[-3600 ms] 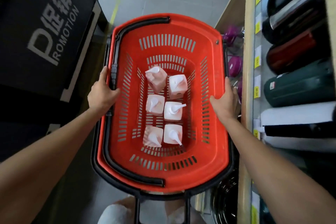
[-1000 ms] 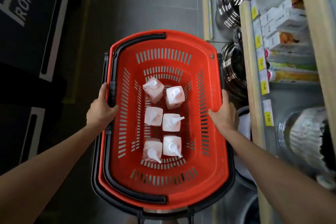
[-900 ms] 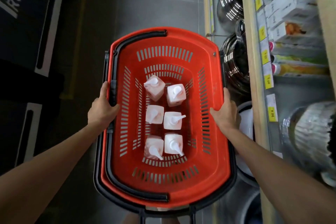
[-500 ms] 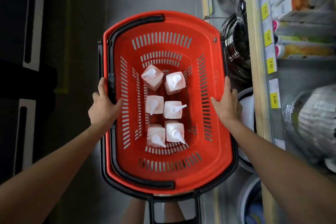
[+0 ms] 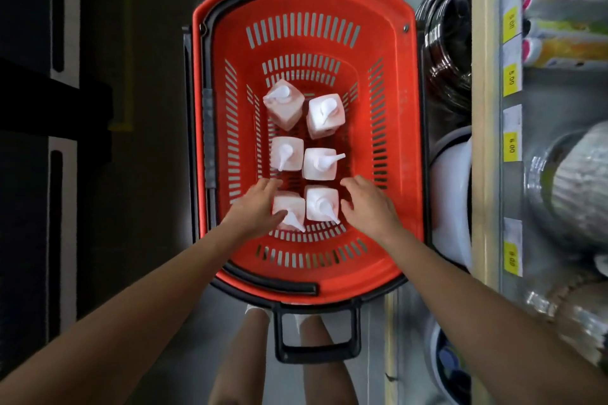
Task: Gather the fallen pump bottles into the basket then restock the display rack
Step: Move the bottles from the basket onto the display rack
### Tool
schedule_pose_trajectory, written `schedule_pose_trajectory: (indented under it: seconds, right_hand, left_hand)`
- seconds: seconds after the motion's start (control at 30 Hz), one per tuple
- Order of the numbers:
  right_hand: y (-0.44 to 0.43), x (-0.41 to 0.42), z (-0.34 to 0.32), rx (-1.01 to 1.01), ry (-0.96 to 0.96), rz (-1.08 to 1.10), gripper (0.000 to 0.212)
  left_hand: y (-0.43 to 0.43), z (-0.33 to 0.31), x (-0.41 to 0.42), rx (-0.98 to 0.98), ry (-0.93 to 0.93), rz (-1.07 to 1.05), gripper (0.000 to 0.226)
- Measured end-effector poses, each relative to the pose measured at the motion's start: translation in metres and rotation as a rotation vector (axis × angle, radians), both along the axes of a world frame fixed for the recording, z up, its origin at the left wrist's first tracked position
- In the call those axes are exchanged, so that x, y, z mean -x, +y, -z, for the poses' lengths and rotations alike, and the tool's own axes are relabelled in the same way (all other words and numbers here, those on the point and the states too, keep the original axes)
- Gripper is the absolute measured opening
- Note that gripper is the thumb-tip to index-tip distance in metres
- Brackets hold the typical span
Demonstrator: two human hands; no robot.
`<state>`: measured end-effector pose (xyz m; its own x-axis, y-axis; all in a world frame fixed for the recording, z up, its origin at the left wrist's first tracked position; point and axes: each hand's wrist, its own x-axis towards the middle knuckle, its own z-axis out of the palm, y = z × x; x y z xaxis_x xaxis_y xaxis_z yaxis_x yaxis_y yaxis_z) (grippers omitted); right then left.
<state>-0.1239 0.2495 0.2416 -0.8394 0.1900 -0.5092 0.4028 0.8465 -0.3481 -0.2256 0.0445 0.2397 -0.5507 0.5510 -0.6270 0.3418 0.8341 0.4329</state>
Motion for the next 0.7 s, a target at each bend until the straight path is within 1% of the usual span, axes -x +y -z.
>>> schedule_pose_trajectory:
  seconds: [0.07,0.17,0.27,0.37,0.43,0.53,0.63,0.7]
  right_hand:
    - [-0.006,-0.012,0.016,0.026,-0.084,-0.017,0.033]
    - [-0.014,-0.024,0.044,0.083,-0.177,0.008,0.04]
    - [-0.026,-0.032,0.068,0.099,-0.241,-0.005,0.049]
    - [-0.036,-0.029,0.088,0.061,-0.229,0.018,0.06]
    - [-0.043,-0.028,0.103,0.009,-0.206,0.034,0.057]
    - [-0.049,-0.023,0.117,-0.08,-0.187,0.059,0.044]
    - [-0.048,-0.015,0.122,-0.107,-0.167,0.033,0.039]
    - [-0.047,-0.011,0.12,-0.097,-0.17,0.015,0.042]
  left_hand:
    - [-0.006,0.02,-0.01,0.089,-0.079,0.026,0.075]
    - [-0.01,0.051,-0.022,0.141,-0.133,0.104,0.079]
    - [-0.005,0.075,-0.039,0.173,-0.089,0.271,0.075]
    - [0.003,0.096,-0.048,0.208,0.002,0.306,0.062]
    - [0.008,0.106,-0.049,0.209,0.032,0.303,0.053]
    - [0.013,0.113,-0.044,0.173,0.047,0.313,0.043]
    - [0.013,0.116,-0.03,0.162,0.068,0.333,0.043]
    - [0.01,0.114,-0.018,0.16,0.035,0.282,0.043]
